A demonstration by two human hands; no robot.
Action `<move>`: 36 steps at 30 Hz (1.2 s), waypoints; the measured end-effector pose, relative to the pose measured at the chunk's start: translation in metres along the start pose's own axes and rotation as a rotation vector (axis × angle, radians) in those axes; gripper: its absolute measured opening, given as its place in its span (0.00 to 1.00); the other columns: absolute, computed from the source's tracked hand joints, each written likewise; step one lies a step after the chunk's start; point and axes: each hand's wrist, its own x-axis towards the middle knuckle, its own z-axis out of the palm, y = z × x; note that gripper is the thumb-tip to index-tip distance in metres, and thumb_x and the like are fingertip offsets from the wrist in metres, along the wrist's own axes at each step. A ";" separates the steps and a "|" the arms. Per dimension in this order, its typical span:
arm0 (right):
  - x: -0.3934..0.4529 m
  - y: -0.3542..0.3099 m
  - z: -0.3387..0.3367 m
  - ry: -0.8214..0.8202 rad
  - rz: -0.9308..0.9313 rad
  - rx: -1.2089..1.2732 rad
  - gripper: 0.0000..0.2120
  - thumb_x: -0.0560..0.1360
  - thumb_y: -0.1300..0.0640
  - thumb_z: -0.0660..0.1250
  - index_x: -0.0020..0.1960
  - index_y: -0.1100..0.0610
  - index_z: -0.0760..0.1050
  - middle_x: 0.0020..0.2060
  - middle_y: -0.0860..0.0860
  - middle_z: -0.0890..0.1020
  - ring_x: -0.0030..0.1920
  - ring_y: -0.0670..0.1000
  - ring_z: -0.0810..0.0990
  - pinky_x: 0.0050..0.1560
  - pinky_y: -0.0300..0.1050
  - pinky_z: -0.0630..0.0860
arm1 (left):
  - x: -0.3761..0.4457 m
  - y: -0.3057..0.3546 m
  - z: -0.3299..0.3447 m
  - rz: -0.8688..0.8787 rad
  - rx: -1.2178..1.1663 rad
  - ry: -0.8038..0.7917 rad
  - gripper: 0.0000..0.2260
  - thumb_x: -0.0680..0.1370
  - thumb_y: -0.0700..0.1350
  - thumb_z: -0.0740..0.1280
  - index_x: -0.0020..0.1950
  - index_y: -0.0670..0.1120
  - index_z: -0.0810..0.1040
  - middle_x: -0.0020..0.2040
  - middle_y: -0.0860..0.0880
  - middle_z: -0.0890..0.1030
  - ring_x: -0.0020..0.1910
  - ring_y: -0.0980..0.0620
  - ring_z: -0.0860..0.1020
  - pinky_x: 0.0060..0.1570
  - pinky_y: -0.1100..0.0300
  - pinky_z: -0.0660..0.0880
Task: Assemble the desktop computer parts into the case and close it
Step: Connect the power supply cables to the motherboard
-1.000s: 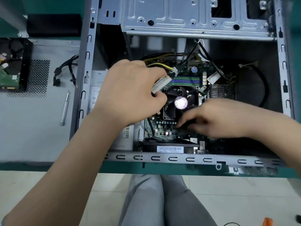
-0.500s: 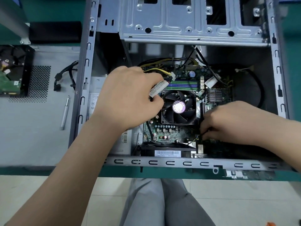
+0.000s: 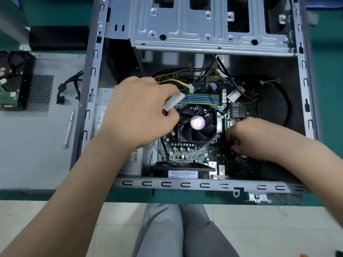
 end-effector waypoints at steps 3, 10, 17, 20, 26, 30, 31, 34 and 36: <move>0.003 -0.011 0.005 -0.017 -0.005 0.040 0.04 0.69 0.61 0.64 0.40 0.58 0.78 0.33 0.52 0.77 0.38 0.54 0.77 0.38 0.46 0.75 | 0.000 0.001 0.000 -0.001 -0.003 -0.001 0.12 0.68 0.49 0.62 0.46 0.50 0.82 0.29 0.50 0.73 0.33 0.50 0.67 0.38 0.60 0.60; 0.003 -0.018 0.003 -0.032 0.088 0.272 0.10 0.71 0.63 0.68 0.43 0.50 0.84 0.35 0.46 0.80 0.40 0.47 0.78 0.40 0.38 0.73 | 0.000 0.001 0.000 -0.009 0.014 -0.005 0.12 0.68 0.49 0.61 0.46 0.50 0.81 0.29 0.49 0.72 0.33 0.49 0.67 0.38 0.59 0.60; 0.003 -0.018 0.006 -0.049 0.240 0.467 0.13 0.69 0.63 0.72 0.30 0.50 0.77 0.24 0.43 0.81 0.32 0.43 0.82 0.42 0.42 0.80 | 0.000 0.001 -0.001 -0.016 0.024 -0.006 0.14 0.68 0.50 0.60 0.48 0.50 0.81 0.30 0.50 0.71 0.33 0.49 0.67 0.38 0.59 0.60; 0.005 -0.019 0.009 0.014 0.253 0.508 0.11 0.69 0.64 0.71 0.32 0.52 0.76 0.23 0.43 0.80 0.27 0.38 0.80 0.43 0.41 0.79 | -0.001 0.001 0.000 -0.012 0.025 -0.017 0.15 0.68 0.50 0.60 0.49 0.51 0.81 0.30 0.50 0.72 0.34 0.49 0.68 0.39 0.59 0.59; 0.009 -0.017 0.012 -0.002 0.262 0.459 0.11 0.69 0.62 0.72 0.32 0.52 0.74 0.23 0.42 0.80 0.28 0.38 0.80 0.38 0.37 0.78 | -0.001 0.000 0.000 -0.013 0.010 -0.001 0.15 0.68 0.50 0.60 0.49 0.51 0.81 0.30 0.50 0.71 0.34 0.50 0.66 0.39 0.59 0.58; 0.011 -0.018 0.010 -0.038 0.249 0.444 0.11 0.69 0.62 0.72 0.33 0.52 0.75 0.21 0.40 0.78 0.26 0.39 0.80 0.25 0.30 0.68 | -0.002 0.000 -0.001 -0.005 0.010 0.001 0.15 0.68 0.50 0.60 0.50 0.52 0.81 0.30 0.51 0.70 0.34 0.50 0.65 0.39 0.60 0.58; 0.011 -0.018 0.010 -0.036 0.250 0.436 0.10 0.70 0.62 0.72 0.33 0.52 0.75 0.21 0.40 0.79 0.27 0.39 0.80 0.26 0.32 0.69 | -0.002 0.000 -0.001 -0.002 0.009 0.000 0.15 0.68 0.50 0.60 0.51 0.52 0.82 0.30 0.51 0.69 0.34 0.50 0.65 0.39 0.60 0.58; 0.011 -0.019 0.010 -0.041 0.261 0.433 0.10 0.69 0.62 0.72 0.34 0.52 0.75 0.22 0.41 0.79 0.29 0.40 0.81 0.31 0.35 0.70 | -0.002 0.000 -0.001 -0.005 0.006 -0.004 0.16 0.69 0.51 0.60 0.52 0.53 0.81 0.31 0.52 0.68 0.34 0.50 0.65 0.40 0.60 0.58; 0.010 -0.019 0.010 -0.057 0.267 0.469 0.10 0.70 0.63 0.72 0.34 0.52 0.75 0.22 0.42 0.80 0.28 0.40 0.81 0.33 0.36 0.73 | -0.002 0.000 0.000 -0.009 0.008 -0.012 0.16 0.69 0.51 0.59 0.52 0.53 0.81 0.31 0.52 0.68 0.34 0.50 0.66 0.40 0.60 0.58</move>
